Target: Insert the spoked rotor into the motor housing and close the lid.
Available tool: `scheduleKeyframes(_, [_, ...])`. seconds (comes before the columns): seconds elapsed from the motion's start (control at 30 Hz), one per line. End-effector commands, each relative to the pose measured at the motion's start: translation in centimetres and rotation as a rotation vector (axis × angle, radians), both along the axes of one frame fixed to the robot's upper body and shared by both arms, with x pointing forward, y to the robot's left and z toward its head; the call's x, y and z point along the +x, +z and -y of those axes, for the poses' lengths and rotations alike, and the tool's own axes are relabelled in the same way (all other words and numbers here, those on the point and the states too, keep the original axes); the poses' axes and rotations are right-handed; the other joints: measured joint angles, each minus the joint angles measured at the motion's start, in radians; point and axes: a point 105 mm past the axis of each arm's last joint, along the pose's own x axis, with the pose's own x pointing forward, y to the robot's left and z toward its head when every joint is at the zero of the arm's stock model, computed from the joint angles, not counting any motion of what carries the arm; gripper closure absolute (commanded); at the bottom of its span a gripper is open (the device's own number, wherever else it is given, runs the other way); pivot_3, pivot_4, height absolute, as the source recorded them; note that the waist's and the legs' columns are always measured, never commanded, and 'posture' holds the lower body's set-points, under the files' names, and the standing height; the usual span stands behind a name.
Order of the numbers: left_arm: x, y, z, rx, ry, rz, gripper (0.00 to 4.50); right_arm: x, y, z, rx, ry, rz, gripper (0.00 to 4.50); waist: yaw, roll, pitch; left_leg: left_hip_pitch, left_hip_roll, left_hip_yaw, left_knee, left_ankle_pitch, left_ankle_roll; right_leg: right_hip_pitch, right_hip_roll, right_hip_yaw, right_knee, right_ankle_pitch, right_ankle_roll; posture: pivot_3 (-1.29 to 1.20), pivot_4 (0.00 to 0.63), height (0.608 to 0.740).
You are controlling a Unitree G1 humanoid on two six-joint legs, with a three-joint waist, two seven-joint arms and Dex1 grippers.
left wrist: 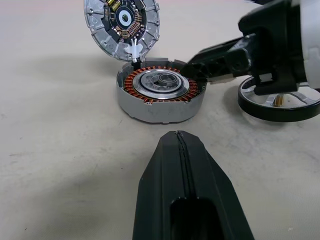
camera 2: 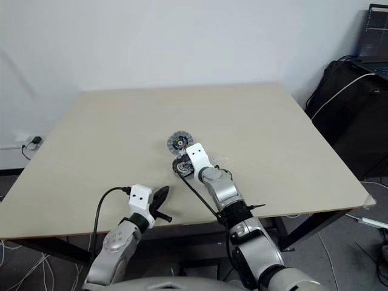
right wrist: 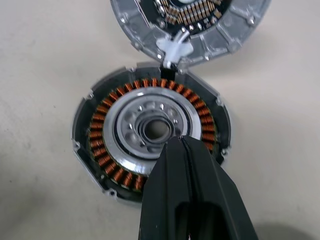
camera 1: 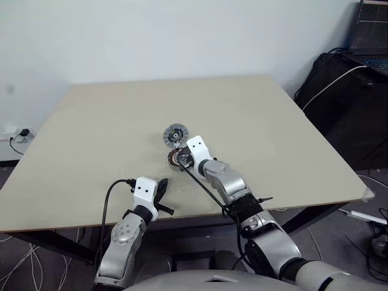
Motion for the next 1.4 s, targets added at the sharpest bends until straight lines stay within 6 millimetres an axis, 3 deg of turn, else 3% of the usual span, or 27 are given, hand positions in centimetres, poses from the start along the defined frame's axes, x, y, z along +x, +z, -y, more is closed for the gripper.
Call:
scheduleKeyframes(0.03, [0.5, 1.3, 0.0, -0.019, 0.006, 0.052, 4.5, 0.9, 1.7, -0.9, 0.012, 0.019, 0.065, 4.48, 0.0, 0.0, 0.0, 0.0, 0.0, 0.0, 0.0, 0.0, 0.0, 0.0, 0.0, 0.0, 0.0, 0.0, 0.0, 0.0, 0.0, 0.74])
scheduleKeyframes(1.4, [0.5, 1.1, -0.3, -0.013, 0.034, 0.042, 4.5, 1.7, 1.7, -3.7, 0.042, 0.058, 0.079, 4.48, -0.007, 0.002, 0.0, 0.0, 0.0, 0.0, -0.003, 0.001, -0.001, -0.002, 0.0, 0.001, 0.001, 0.0, -0.001, 0.0, 0.0, 0.74])
